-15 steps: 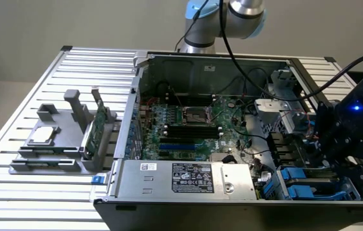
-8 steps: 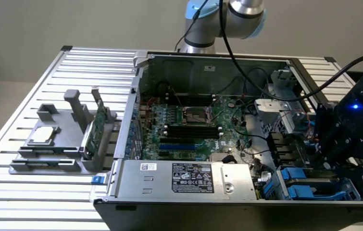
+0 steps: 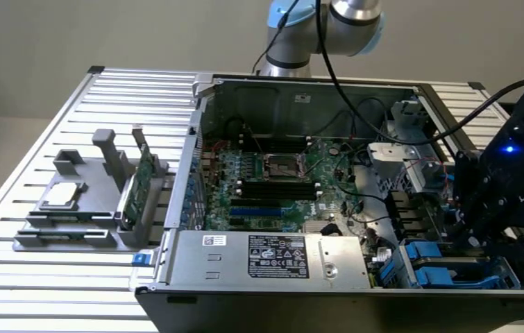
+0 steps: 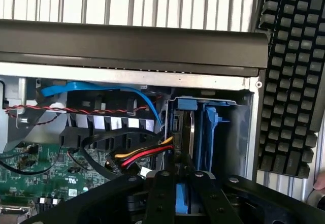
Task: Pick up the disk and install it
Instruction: 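Insert the first disk wire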
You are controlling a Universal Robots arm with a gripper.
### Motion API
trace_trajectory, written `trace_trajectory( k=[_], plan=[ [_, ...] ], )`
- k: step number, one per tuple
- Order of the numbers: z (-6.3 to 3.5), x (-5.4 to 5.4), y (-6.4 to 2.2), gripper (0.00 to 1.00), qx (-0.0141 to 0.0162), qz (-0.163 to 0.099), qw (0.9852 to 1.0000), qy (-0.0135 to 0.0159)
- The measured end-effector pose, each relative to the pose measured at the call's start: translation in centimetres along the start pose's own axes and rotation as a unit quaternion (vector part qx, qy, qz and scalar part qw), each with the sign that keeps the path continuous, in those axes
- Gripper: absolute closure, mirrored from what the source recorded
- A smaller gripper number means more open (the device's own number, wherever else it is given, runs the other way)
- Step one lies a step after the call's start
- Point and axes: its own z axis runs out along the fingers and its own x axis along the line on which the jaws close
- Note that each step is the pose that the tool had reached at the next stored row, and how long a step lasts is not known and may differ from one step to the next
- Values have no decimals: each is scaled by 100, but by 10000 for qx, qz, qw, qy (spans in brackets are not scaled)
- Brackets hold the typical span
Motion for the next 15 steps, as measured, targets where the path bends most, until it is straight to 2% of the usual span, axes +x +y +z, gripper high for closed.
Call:
trace_trajectory(
  k=[3,9,15],
  plan=[
    [1,52,5,84,4,2,10000,-30],
    [5,73,37,84,4,142,9999,-45],
    [6,74,45,84,0,432,9990,-73]
  ],
)
